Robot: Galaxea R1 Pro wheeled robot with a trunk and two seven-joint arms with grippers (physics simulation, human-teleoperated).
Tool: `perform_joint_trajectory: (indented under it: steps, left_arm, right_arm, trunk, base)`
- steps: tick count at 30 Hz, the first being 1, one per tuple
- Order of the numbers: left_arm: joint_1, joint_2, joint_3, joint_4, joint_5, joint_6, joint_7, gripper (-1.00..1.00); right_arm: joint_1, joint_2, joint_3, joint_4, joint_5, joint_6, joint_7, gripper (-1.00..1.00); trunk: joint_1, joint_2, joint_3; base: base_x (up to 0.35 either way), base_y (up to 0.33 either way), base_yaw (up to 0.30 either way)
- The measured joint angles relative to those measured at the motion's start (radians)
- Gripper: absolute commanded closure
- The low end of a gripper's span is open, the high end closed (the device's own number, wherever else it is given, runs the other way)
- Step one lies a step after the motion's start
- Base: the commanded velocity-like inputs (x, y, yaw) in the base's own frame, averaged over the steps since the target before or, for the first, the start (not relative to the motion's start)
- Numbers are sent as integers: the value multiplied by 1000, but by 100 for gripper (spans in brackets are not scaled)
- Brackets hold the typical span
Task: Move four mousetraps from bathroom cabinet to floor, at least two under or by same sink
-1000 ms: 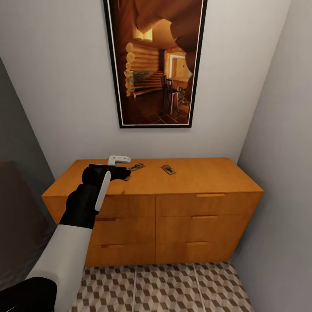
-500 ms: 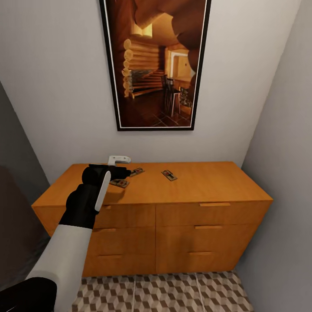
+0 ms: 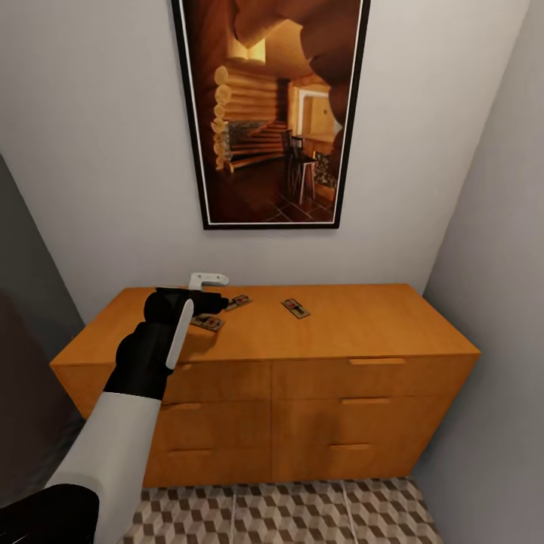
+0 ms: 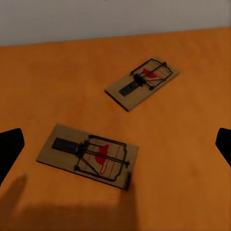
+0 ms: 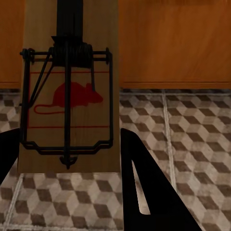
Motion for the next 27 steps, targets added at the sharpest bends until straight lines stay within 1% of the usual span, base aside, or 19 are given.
perform_joint_trajectory:
  steps: [10, 19, 27]
  left_arm:
    - [0, 0, 0, 12, 0, 0, 0, -100]
    - [2, 0, 0, 20, 0, 0, 0, -100]
    - [3, 0, 0, 25, 0, 0, 0, -100]
  right_arm:
    - [0, 0, 0, 0, 0, 0, 0, 100]
    - [1, -7, 0, 3, -1, 0, 0, 100]
    - [41, -10, -1, 3, -5, 0, -2, 100]
  trunk:
    - [0, 0, 0]
    - [0, 0, 0]
    - [0, 0, 0]
  base:
    - [137, 0, 0]
    - [91, 0, 0]
    - [63, 0, 0]
